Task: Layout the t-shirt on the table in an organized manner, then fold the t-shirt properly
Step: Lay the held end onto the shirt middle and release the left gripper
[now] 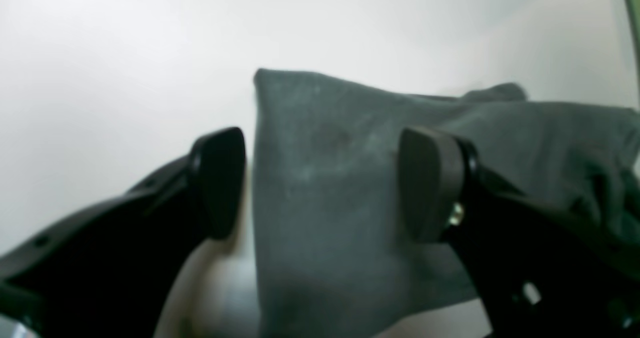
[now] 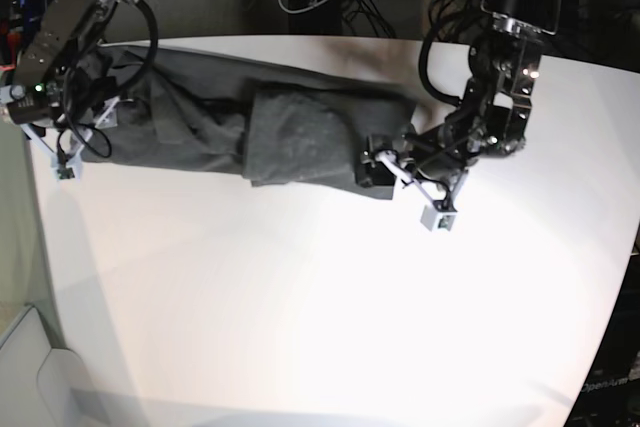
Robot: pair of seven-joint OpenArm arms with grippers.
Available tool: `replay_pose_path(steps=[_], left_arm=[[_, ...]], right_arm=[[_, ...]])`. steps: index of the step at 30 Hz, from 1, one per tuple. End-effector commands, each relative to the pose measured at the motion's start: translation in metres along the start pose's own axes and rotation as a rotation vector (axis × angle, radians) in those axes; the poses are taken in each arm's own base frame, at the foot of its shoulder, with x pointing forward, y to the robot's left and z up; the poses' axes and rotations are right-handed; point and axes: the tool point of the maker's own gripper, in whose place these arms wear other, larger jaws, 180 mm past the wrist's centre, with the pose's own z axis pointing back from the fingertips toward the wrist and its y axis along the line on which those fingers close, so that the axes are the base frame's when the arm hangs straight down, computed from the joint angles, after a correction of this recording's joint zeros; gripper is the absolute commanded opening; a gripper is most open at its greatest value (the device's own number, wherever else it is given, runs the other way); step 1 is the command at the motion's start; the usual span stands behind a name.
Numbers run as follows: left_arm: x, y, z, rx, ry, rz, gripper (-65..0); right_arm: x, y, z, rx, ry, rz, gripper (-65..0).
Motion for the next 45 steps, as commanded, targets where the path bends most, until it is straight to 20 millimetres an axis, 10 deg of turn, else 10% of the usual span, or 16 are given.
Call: replay_pose_path(steps=[1, 26, 40, 45], left_arm=[[0.014, -0.004, 0.002, -0.009, -0.032, -0.005, -18.5], [0.01, -0.003, 0.003, -0.008, -0.026, -0.003, -18.5], [0.012, -0.005, 0.004, -0.012, -0.033, -0.006, -18.5], [0.013, -0.005, 0.004, -0.017, -0.034, 0.0, -18.6]], right_arm=[[0.011, -0.006, 0.002, -0.012, -0.026, -0.005, -21.2], [-0.022, -0.019, -0.048, 0.076, 0.07, -0.099, -21.1], [-0.042, 0.012, -0.068, 0.173, 0.145, -0.119, -21.5], [-0.042, 0.025, -0.07, 0.202, 0.145, -0.127, -34.4]])
